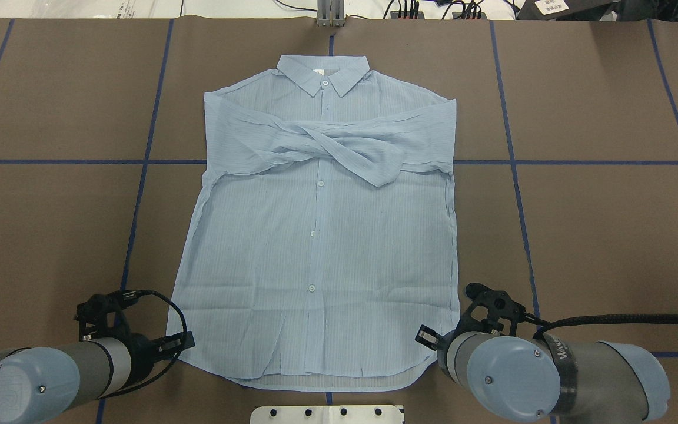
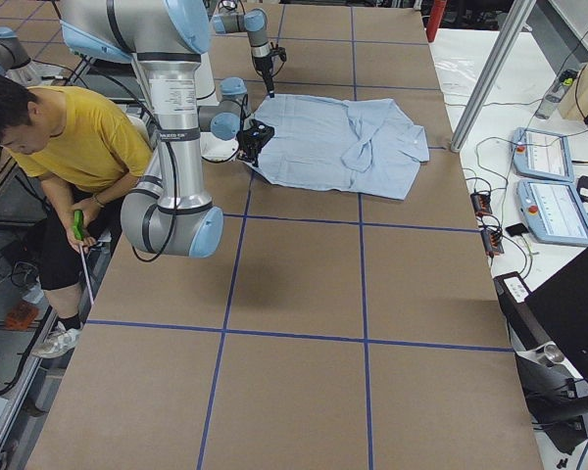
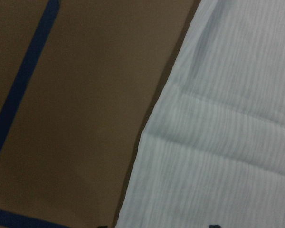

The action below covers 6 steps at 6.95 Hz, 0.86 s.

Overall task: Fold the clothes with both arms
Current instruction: 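Grasp both hem corners nearest the robot with both grippers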

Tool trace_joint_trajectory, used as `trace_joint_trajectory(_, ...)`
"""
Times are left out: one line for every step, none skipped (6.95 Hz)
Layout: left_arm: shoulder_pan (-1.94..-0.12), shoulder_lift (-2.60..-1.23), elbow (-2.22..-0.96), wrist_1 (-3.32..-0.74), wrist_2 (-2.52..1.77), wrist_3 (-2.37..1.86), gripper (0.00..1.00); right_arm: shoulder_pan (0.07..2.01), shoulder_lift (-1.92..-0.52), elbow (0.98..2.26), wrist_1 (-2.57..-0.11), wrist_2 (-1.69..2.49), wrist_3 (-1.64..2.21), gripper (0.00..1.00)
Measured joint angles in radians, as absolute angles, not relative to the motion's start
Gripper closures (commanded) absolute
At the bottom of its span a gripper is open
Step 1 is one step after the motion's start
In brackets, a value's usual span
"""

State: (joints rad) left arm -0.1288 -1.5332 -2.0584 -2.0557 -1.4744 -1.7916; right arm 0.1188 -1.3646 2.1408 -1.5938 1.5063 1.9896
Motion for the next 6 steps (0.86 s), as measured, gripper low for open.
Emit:
trace_joint_trajectory(-0.128,-1.536,-2.049,-2.056,-1.475,-1.792,0.30,0.119,-1.365,2.141,-1.594,1.506,1.990,1.00)
trace_joint_trajectory(-0.128,-1.537,-2.043,-2.056,-1.476,-1.792,0.47,0.118,-1.365,2.141,-1.594,1.506,1.990,1.00)
trace_joint_trajectory(-0.127,-1.537,-2.040,-2.056,-1.476,-1.792,0.99,0.118,-1.366,2.142,-1.594,1.506,1.990,1.00)
trace_joint_trajectory(-0.128,-1.536,-2.038,-2.056,-1.477,-1.793,1.00,0.119,-1.366,2.143,-1.594,1.506,1.990,1.00)
trace_joint_trajectory(-0.128,-1.537,-2.039,-2.056,-1.480,-1.793,1.00,0.119,-1.366,2.144,-1.594,1.506,1.990,1.00)
trace_joint_trajectory(-0.128,-1.539,-2.042,-2.058,-1.483,-1.793,1.00,0.119,-1.366,2.147,-1.594,1.505,1.990,1.00)
